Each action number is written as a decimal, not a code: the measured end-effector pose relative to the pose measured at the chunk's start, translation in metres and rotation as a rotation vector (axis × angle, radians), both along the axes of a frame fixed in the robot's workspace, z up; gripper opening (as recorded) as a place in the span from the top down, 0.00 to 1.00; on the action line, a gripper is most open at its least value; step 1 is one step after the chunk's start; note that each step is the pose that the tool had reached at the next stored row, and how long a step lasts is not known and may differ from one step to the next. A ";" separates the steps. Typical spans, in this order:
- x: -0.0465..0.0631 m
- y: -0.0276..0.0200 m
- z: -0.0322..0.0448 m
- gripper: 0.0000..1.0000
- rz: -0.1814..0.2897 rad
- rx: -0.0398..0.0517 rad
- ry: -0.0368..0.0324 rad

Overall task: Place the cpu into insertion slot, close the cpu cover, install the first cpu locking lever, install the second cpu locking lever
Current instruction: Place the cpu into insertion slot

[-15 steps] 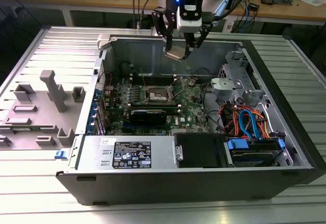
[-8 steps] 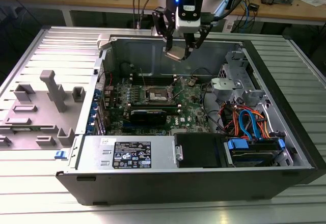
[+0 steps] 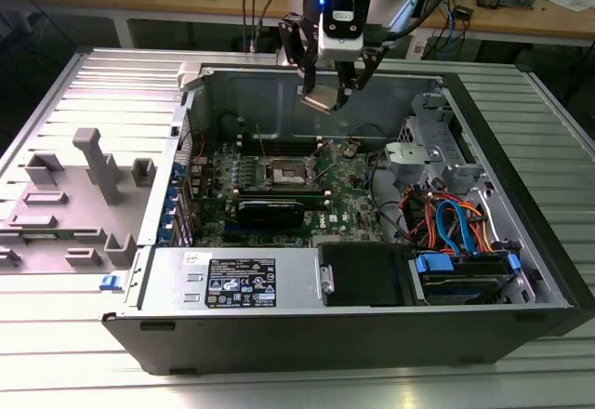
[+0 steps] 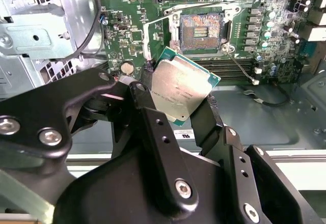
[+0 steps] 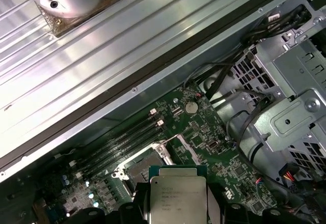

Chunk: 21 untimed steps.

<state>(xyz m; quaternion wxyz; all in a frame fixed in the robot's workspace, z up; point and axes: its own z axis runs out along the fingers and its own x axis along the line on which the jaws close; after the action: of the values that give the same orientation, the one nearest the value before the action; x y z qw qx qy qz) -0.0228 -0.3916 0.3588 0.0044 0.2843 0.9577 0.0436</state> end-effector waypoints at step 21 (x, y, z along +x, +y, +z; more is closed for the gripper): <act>-0.002 -0.0011 -0.0029 0.46 -0.074 0.0001 0.0039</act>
<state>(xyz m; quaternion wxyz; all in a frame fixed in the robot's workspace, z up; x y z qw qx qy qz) -0.0253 -0.3927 0.3559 0.0042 0.3196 0.9466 0.0429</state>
